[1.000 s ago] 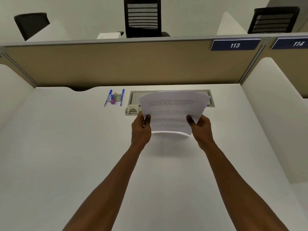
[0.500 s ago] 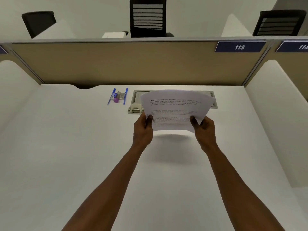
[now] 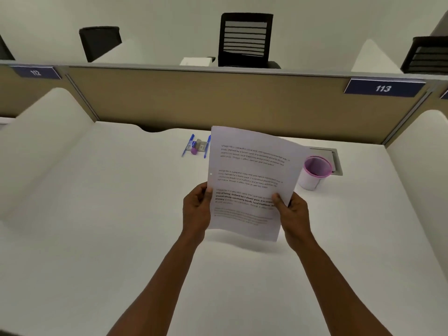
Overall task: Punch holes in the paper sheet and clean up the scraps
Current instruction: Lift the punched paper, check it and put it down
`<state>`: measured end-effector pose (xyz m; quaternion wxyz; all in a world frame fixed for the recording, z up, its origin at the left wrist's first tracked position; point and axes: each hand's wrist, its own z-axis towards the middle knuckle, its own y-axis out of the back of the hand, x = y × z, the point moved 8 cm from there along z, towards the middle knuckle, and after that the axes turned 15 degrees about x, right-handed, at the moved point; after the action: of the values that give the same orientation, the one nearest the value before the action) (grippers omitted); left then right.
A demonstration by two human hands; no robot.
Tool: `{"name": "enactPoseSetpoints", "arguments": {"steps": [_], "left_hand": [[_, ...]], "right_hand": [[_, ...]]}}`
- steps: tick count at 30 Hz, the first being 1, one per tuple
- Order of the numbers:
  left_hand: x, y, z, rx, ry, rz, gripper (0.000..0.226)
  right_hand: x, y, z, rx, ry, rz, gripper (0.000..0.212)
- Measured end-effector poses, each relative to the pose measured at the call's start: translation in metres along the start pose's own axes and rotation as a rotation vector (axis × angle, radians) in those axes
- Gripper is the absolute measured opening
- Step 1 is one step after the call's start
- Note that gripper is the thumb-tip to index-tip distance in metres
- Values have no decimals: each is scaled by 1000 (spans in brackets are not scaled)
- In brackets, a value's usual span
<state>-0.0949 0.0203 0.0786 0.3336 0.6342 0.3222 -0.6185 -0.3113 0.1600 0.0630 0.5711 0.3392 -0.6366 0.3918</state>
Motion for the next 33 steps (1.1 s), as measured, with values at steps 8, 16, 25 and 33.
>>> {"name": "enactPoseSetpoints", "arguments": {"steps": [8, 16, 25, 33], "left_hand": [[4, 60, -7, -81, 31, 39, 23], [15, 167, 5, -237, 149, 189, 30], [55, 263, 37, -250, 320, 286, 34], [85, 312, 72, -173, 393, 335, 31]], "right_hand": [[-14, -65, 12, 4, -108, 23, 21], [-35, -160, 48, 43, -206, 15, 27], [-87, -246, 84, 16, -388, 64, 32], [-118, -281, 111, -162, -512, -59, 24]]}}
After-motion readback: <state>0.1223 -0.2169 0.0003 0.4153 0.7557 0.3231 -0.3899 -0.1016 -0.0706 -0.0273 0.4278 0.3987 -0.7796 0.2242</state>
